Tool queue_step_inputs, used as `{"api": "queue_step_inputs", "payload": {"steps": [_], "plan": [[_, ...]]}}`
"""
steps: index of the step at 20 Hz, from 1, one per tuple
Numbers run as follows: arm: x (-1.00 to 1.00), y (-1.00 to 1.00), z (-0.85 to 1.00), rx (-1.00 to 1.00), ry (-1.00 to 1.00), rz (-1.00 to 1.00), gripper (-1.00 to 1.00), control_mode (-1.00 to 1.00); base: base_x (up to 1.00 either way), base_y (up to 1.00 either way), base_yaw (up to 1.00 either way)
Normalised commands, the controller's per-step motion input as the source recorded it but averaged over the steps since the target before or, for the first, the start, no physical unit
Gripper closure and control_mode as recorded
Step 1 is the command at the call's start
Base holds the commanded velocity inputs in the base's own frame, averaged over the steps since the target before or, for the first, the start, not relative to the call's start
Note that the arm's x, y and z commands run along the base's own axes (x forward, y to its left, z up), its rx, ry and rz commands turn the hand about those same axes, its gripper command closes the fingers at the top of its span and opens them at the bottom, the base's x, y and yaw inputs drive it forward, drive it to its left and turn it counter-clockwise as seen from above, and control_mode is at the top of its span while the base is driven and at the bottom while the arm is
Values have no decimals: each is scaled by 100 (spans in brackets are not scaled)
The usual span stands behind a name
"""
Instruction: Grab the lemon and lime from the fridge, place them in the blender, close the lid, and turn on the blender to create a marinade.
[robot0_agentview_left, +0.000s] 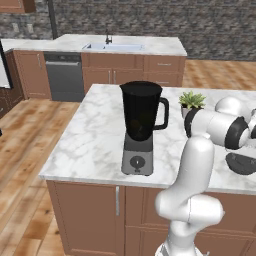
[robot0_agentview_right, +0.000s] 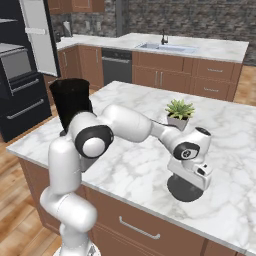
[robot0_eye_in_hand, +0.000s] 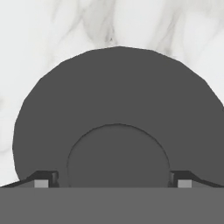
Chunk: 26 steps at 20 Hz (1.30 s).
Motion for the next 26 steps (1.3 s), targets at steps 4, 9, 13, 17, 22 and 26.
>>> {"api": "queue_step_inputs", "payload": {"steps": [4, 9, 13, 17, 22, 26], "plan": [[-7, 0, -19, 0, 0, 0, -100, -100, 0, 0, 0], [-2, 0, -45, 0, 0, 0, -100, -100, 0, 0, 0], [0, 0, -39, 0, 0, 0, 100, -100, 0, 0, 0], [0, 0, -6, 0, 0, 0, 100, -100, 0, 0, 0], [-6, -3, 6, 3, 0, 0, 100, -100, 0, 0, 0], [-44, -2, 66, 3, -6, 0, 100, -100, 0, 0, 0]]}}
